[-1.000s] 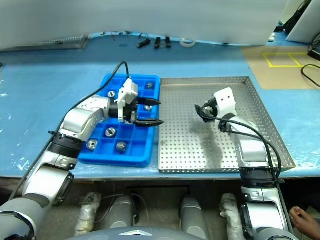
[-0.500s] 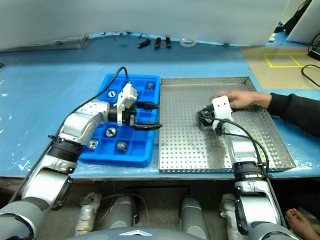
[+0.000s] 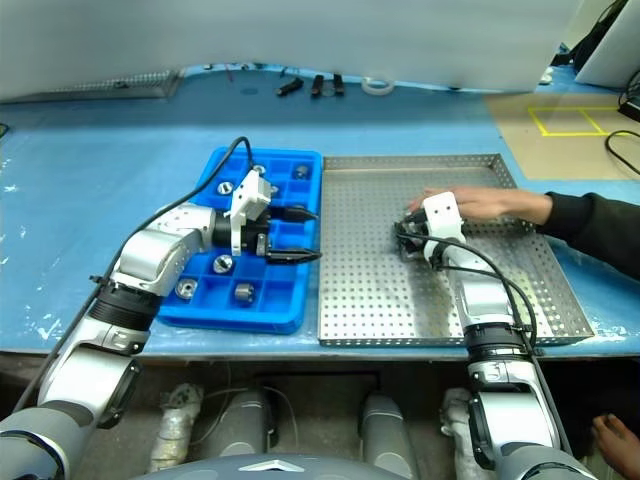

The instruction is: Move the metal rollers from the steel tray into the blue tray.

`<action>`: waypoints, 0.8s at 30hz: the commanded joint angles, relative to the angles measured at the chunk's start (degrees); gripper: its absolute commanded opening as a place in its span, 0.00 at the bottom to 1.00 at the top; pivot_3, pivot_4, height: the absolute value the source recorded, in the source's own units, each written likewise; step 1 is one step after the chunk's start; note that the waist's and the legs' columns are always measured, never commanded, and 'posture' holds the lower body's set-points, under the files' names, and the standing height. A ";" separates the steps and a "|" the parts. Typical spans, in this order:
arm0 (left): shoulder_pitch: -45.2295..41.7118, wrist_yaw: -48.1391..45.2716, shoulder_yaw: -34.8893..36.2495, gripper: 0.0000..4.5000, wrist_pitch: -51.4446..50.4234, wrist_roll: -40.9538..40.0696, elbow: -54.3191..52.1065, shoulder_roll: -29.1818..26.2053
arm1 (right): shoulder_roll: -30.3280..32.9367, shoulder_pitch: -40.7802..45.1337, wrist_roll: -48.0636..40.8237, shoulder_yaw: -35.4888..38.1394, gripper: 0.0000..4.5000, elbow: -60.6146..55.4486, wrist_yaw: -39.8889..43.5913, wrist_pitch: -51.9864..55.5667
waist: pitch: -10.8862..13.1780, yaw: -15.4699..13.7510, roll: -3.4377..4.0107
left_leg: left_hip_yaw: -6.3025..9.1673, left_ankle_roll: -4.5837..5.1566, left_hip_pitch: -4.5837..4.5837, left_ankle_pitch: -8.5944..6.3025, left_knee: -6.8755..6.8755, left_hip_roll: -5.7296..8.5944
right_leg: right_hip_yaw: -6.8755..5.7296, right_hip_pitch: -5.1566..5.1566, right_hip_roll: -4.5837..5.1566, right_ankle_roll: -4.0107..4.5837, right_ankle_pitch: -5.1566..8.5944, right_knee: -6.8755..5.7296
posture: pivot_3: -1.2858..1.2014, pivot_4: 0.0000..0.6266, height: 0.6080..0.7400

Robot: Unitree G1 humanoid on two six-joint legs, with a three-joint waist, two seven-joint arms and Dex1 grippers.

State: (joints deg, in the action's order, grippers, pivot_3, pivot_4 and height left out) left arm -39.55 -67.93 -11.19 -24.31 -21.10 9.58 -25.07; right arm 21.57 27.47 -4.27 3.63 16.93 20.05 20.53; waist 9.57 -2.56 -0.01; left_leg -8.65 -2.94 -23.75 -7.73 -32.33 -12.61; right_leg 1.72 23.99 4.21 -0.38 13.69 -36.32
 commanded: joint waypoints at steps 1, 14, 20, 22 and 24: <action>-0.79 -0.11 1.08 1.00 -0.05 -0.56 -2.10 -0.31 | -0.01 -0.63 -0.83 1.02 0.99 -3.01 0.01 -0.25 | 0.00 -0.02 0.00 | 0.00 0.00 0.00 0.00 0.00 0.00 | 0.00 0.00 0.00 0.00 0.00 0.01 | 0.46 0.24 1.00; -1.75 -0.23 1.19 1.00 -0.31 -0.60 -1.66 -0.14 | 0.17 -0.35 -1.06 1.25 0.99 -3.05 -0.18 0.01 | 0.00 0.07 0.00 | -0.01 0.00 0.00 0.00 0.05 -0.01 | 0.00 0.00 0.00 0.00 0.00 0.08 | 0.46 0.24 1.00; -1.61 -0.08 1.28 1.00 -0.44 -0.59 -1.92 -0.29 | 0.13 -0.27 -1.03 1.08 0.99 -2.81 -0.01 -0.11 | 0.00 0.05 0.00 | -0.02 0.00 -0.01 0.00 0.12 -0.01 | 0.00 0.00 0.00 0.00 0.00 0.17 | 0.46 0.24 1.00; -1.50 -0.09 1.37 1.00 -0.61 -0.66 -2.14 -0.45 | 0.02 -0.25 -1.19 0.99 0.99 -2.95 0.26 -0.10 | 0.00 0.05 0.00 | -0.01 0.00 -0.01 0.00 0.13 -0.01 | 0.00 0.00 0.00 0.00 0.00 0.19 | 0.46 0.24 1.00; -1.46 -0.08 1.43 1.00 -0.70 -0.69 -2.22 -0.56 | -0.06 -0.09 -1.20 0.85 0.99 -2.90 0.42 -0.11 | 0.00 0.05 0.00 | -0.02 0.00 -0.02 0.00 0.15 -0.01 | 0.00 0.00 0.00 0.00 0.00 0.23 | 0.46 0.24 1.00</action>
State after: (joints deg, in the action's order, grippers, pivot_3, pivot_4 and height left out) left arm -40.07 -67.96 -11.19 -25.03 -21.13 9.47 -25.06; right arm 21.57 26.21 -4.59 3.79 16.29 20.23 20.71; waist 9.57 -2.51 -0.01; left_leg -8.67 -2.94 -23.77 -7.73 -32.17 -12.62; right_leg 1.72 23.99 4.21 -0.39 13.69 -36.05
